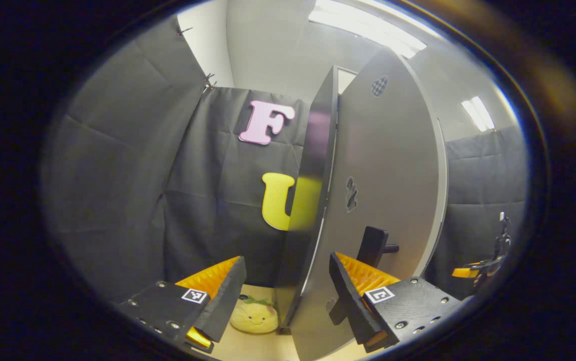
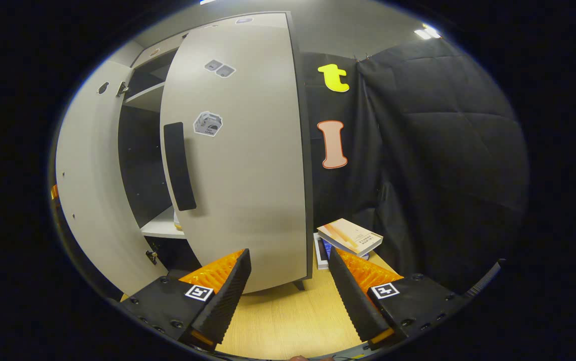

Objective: Grab one shoe with the right hand and put it into the shoe cabinet, grab the other shoe with the left hand and put it into the shoe cabinet; then close the right door with the right hand and the left door with the left hand.

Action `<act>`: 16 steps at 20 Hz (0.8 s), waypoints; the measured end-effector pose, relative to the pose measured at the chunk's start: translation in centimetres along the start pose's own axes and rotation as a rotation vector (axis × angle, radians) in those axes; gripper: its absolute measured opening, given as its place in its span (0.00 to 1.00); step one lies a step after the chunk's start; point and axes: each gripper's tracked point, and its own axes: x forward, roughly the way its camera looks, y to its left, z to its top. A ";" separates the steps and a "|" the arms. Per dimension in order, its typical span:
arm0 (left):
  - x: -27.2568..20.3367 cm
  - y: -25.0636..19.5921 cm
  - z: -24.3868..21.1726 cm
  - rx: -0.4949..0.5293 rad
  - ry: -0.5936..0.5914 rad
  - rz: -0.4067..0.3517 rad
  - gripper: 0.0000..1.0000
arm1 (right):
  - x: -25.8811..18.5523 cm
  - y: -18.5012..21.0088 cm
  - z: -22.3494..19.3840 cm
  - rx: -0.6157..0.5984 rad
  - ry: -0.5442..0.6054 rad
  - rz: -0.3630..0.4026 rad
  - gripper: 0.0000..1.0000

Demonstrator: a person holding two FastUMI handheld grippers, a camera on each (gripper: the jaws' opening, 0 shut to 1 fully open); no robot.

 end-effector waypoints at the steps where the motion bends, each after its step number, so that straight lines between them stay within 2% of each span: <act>1: 0.0 -0.2 -0.1 -0.007 0.002 -0.005 0.98 | 0.2 0.2 0.0 -0.004 0.002 0.002 0.98; 5: 0.5 -2.4 -0.3 -0.007 0.036 -0.016 0.95 | 1.4 0.5 -0.2 0.000 0.011 0.013 0.98; 6: 0.8 -3.4 0.0 0.011 0.042 -0.015 0.99 | 1.9 0.6 -0.3 0.007 0.016 0.024 0.98; 8: 0.9 -4.9 0.3 0.068 0.053 -0.010 0.95 | 3.0 0.8 -0.2 0.016 0.020 0.049 0.98; 9: 0.9 -5.7 0.2 0.095 0.060 -0.002 0.98 | 3.7 0.7 -0.1 0.019 0.021 0.064 0.98; 12: 1.2 -8.2 0.1 0.151 0.059 0.058 0.93 | 5.3 0.2 0.4 0.024 0.022 0.112 0.99; 14: 1.1 -9.1 -0.5 0.119 0.055 0.131 0.93 | 6.2 -0.7 1.4 0.021 0.008 0.136 0.98; 16: 1.0 -10.8 -1.7 0.065 0.049 0.171 0.94 | 6.6 -1.7 2.4 0.029 -0.010 0.160 0.98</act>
